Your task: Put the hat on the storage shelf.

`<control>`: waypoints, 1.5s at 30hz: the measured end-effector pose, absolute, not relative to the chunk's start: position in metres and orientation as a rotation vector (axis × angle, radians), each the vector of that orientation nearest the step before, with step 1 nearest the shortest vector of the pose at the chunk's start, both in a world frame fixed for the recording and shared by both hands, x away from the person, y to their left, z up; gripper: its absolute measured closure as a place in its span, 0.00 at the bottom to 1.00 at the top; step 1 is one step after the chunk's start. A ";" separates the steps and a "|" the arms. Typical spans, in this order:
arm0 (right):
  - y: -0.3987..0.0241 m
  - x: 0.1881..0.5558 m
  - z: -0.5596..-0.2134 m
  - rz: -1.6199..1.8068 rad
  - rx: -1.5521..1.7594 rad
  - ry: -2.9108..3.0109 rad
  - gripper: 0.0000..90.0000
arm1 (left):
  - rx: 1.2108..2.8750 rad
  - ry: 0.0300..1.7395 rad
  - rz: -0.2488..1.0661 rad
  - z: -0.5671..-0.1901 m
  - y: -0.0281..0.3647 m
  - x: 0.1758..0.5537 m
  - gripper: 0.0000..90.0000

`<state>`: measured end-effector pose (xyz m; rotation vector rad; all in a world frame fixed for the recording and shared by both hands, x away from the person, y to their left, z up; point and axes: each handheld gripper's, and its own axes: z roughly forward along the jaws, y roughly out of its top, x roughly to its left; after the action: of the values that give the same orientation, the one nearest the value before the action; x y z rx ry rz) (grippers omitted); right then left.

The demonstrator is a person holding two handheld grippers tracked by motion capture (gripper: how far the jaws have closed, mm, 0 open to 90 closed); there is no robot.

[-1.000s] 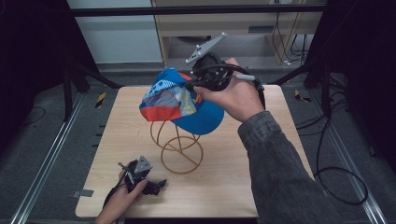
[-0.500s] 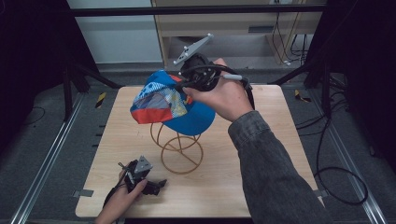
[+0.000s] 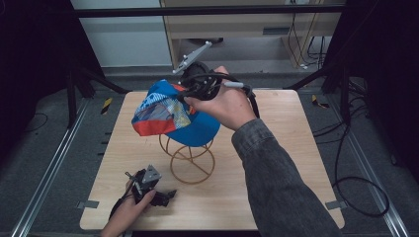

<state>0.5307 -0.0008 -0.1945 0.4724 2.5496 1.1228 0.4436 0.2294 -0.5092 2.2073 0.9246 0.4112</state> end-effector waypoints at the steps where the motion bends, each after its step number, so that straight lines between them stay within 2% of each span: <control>1: 0.001 0.531 -0.195 1.119 0.473 2.551 1.00 | 2.208 0.924 0.411 -0.509 0.229 0.444 0.00; 22: 0.036 0.530 -0.221 1.057 0.409 2.632 1.00 | 2.206 0.923 0.409 -0.509 0.229 0.444 0.00; 45: 0.036 0.531 -0.229 1.042 0.421 2.646 0.99 | 2.204 0.921 0.407 -0.510 0.229 0.444 0.00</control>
<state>0.5312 0.0360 -0.2288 0.4214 2.6462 1.0422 0.4438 0.2294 -0.5095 2.2035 0.9210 0.4072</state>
